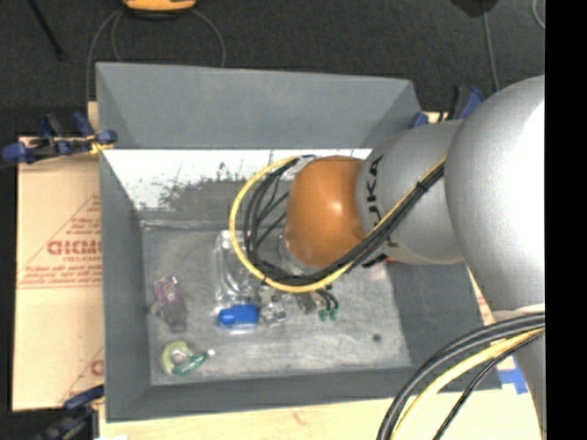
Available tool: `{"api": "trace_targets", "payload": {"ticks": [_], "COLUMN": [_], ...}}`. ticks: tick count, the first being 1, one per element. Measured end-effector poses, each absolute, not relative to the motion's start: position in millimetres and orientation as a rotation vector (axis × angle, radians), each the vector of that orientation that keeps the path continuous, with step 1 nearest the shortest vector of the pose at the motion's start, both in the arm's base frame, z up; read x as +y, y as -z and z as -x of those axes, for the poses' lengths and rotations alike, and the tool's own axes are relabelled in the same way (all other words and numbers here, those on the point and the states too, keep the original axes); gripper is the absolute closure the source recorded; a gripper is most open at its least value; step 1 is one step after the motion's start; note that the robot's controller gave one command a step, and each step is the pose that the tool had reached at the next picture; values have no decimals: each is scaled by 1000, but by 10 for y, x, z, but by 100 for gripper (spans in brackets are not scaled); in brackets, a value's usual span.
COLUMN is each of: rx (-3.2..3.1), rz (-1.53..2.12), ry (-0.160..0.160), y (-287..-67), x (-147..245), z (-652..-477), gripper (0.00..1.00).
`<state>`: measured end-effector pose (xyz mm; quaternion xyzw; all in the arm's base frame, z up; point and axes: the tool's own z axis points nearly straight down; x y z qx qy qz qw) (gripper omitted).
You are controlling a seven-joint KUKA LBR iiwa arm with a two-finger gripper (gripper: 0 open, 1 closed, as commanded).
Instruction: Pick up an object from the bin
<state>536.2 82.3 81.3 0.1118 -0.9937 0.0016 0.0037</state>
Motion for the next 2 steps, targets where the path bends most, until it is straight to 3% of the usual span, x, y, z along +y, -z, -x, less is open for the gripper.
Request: {"api": "trace_targets", "payload": {"ticks": [1, 2], "rx": [-3124, -3148], "rz": [-352, -43], "ry": [-4, 1], "y": [-788, -776], "x": [824, 1102], "z": [-5368, -5492], "gripper": [0, 0]}}
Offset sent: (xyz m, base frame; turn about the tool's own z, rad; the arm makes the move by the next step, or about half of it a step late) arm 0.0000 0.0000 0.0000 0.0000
